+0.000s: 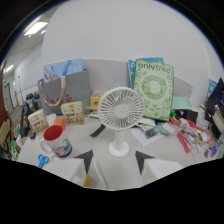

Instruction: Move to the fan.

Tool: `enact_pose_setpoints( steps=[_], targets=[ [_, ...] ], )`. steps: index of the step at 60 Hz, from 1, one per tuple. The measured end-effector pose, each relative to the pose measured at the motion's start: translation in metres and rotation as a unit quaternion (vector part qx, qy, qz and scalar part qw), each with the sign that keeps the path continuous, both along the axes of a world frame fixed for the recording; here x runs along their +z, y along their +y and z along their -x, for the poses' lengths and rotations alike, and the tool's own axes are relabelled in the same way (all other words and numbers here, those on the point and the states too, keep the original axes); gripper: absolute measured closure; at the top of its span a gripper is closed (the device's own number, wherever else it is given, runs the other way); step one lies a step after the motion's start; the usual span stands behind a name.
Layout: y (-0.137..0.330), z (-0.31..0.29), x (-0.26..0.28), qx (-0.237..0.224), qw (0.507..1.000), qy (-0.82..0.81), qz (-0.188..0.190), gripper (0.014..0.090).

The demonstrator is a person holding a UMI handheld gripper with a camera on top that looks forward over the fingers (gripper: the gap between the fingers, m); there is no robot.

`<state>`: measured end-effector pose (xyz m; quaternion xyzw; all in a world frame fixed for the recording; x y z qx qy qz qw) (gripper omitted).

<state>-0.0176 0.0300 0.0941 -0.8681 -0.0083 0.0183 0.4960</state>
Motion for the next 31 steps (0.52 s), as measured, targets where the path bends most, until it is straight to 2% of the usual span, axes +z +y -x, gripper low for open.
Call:
enact_pose_setpoints(
  steps=[11,31],
  targets=[
    [0.022,-0.006,-0.006,0.009,1.0,0.006,0.005,0.0206],
    [0.029,-0.01,-0.013,0.013,1.0,0.012,0.012,0.0205]
  ],
)
